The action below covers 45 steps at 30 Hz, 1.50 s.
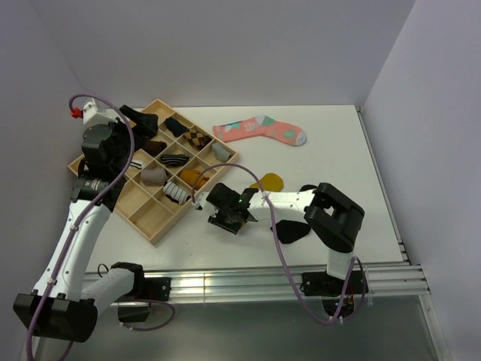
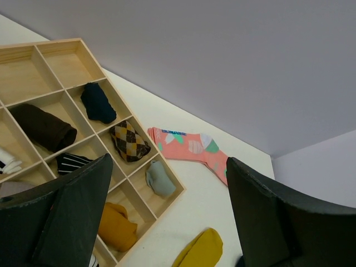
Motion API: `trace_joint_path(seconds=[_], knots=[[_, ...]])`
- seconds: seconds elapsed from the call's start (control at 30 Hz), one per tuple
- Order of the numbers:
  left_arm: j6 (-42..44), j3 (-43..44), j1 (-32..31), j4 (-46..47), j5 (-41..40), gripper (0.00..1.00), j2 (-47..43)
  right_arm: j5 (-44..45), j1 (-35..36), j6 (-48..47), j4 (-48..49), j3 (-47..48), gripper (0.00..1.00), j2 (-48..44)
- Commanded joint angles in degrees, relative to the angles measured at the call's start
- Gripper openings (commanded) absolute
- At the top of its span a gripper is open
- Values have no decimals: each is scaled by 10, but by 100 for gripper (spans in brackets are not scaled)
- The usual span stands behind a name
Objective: Roll the socks
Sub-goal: Roll the sock at the center of the board.
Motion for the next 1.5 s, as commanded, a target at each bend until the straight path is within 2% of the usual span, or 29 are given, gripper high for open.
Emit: trace_joint_path(seconds=[0.0,0.03,0.07,0.1,0.27,0.37,0.43,0.57,0.67,0.83,1.03,1.2,1.23,1.47], knots=[[-2,-9,3,35,20,88,1,27,5,0,6,-11,39,17],[-3,-17,3,40,22,88,1,28,4,-3,7,-12,35,14],[-6,-23,3,44,25,88,0,28,4,-6,7,-14,26,10],[-6,-29,3,48,27,88,1,21,1,-18,8,-21,24,-3],[-11,-80,2,88,54,81,-1,-94,-45,-62,-10,-44,21,-64],[-7,-124,-7,141,72,71,3,-178,-89,-104,-29,-57,20,-99],[6,-150,-36,156,63,65,9,-243,-126,-121,-50,-57,19,-104],[34,-207,-107,217,30,48,10,-343,-178,-168,-108,-33,18,-81],[34,-259,-135,279,54,39,18,-409,-207,-210,-166,-10,18,-46],[59,-331,-170,411,128,33,58,-502,-251,-272,-280,37,14,29],[91,-367,-215,546,217,36,136,-560,-296,-317,-366,100,11,108],[122,-359,-254,599,289,45,205,-578,-318,-343,-406,134,10,151],[129,-357,-258,606,318,50,233,-581,-321,-343,-407,136,9,158],[140,-342,-283,667,374,63,330,-589,-329,-374,-449,155,5,186]])
